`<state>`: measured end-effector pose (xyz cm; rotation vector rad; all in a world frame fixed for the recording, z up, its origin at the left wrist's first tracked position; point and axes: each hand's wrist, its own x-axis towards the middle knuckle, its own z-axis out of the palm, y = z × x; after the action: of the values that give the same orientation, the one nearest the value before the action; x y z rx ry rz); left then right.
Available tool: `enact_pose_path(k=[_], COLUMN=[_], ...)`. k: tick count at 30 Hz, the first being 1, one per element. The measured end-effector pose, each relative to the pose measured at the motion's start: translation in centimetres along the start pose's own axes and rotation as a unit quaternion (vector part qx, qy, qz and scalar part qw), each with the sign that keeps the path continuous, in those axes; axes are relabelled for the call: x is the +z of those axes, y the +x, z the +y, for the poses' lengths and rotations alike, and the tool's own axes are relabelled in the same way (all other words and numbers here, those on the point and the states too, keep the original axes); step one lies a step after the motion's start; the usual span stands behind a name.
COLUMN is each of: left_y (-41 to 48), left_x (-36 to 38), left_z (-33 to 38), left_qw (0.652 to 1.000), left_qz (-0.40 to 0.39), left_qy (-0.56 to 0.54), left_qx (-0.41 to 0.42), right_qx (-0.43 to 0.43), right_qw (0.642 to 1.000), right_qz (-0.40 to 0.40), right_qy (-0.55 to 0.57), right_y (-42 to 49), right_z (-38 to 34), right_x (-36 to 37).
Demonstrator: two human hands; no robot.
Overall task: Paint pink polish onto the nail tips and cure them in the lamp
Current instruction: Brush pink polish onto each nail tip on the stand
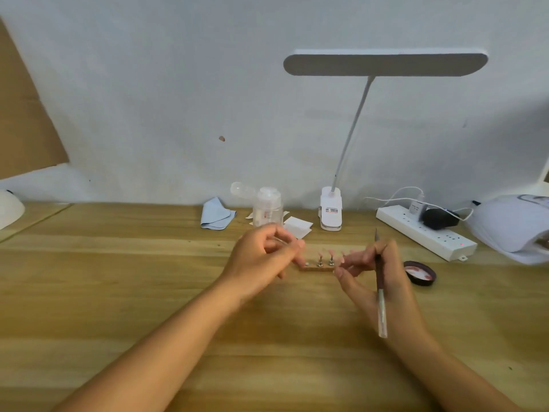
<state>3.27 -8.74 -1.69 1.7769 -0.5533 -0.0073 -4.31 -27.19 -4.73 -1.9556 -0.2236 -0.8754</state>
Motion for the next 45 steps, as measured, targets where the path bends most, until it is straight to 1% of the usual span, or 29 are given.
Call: enact_pose_path(k=[1, 2, 3, 4, 5, 6, 9, 11, 15, 21, 28, 30, 33, 36, 37, 38, 40, 41, 43, 45], left_y=[0.4, 0.8, 1.1, 1.3, 1.4, 1.3, 1.0, 1.3, 1.6, 1.7, 1.5, 1.5, 1.3, 1.0, 0.9, 0.8, 0.8, 0.8, 0.6, 0.5], left_x=[-0.8, -1.5, -2.2, -2.9, -3.5, -3.9, -4.2, -4.2, -4.2, -4.1, -3.8, -3.7, -3.6, -3.4, -3.3, -3.2, -3.1, -2.9, -2.7, -2.6], left_z=[-0.2, -0.5, -0.9, -1.6, -2.5, -3.4, -5.7, -6.4, -6.6, -6.5, -6.5, -6.5, -6.4, -6.3, -6.2, -6.1, -5.8, -5.6, -5.4, -5.2], left_qw=[0.996, 0.985, 0.972, 0.963, 0.960, 0.961, 0.956, 0.955, 0.955, 0.954, 0.948, 0.943, 0.927, 0.910, 0.906, 0.904, 0.904, 0.904, 0.903, 0.898], left_qz=[0.086, 0.164, 0.220, 0.250, 0.257, 0.244, 0.162, 0.138, 0.086, 0.079, 0.097, 0.099, 0.118, 0.127, 0.128, 0.129, 0.134, 0.134, 0.129, 0.132], left_qy=[0.009, 0.027, 0.053, 0.076, 0.099, 0.128, 0.240, 0.254, 0.272, 0.284, 0.302, 0.316, 0.350, 0.373, 0.377, 0.379, 0.378, 0.379, 0.381, 0.385], left_qx=[0.031, 0.056, 0.068, 0.066, 0.050, 0.025, -0.053, -0.069, -0.084, -0.054, -0.026, 0.006, 0.070, 0.129, 0.140, 0.147, 0.149, 0.148, 0.153, 0.165], right_qx=[0.002, 0.003, 0.001, -0.007, -0.020, -0.035, -0.086, -0.100, -0.095, -0.070, -0.048, -0.043, -0.042, -0.044, -0.054, -0.065, -0.085, -0.093, -0.089, -0.067], right_qw=[1.000, 1.000, 0.999, 0.998, 0.996, 0.993, 0.975, 0.961, 0.940, 0.915, 0.907, 0.903, 0.889, 0.866, 0.869, 0.887, 0.944, 0.963, 0.981, 0.989], right_qz=[-0.001, -0.004, -0.009, -0.016, -0.026, -0.037, -0.065, -0.088, -0.127, -0.165, -0.173, -0.182, -0.201, -0.205, -0.186, -0.154, -0.075, -0.042, 0.008, 0.033], right_qy=[-0.009, -0.018, -0.032, -0.054, -0.081, -0.111, -0.197, -0.244, -0.304, -0.362, -0.381, -0.388, -0.410, -0.454, -0.455, -0.430, -0.311, -0.249, -0.172, -0.130], right_y=[0.2, 0.5, 0.9, 1.4, 2.0, 2.7, 5.0, 5.8, 5.7, 6.0, 5.9, 6.1, 6.2, 5.8, 5.5, 5.2, 4.2, 3.5, 2.1, 1.7], right_z=[0.1, 0.2, 0.3, 0.3, 0.4, 0.4, 0.5, 1.0, 2.6, 2.7, 2.9, 2.7, 2.1, 0.9, 0.4, -0.3, -1.7, -2.1, -2.5, -2.3], right_x=[0.0, 0.1, 0.1, 0.1, 0.3, 0.5, 1.5, 2.3, 3.4, 3.7, 3.5, 3.4, 3.3, 2.8, 2.6, 2.4, 1.9, 1.7, 0.9, -0.5])
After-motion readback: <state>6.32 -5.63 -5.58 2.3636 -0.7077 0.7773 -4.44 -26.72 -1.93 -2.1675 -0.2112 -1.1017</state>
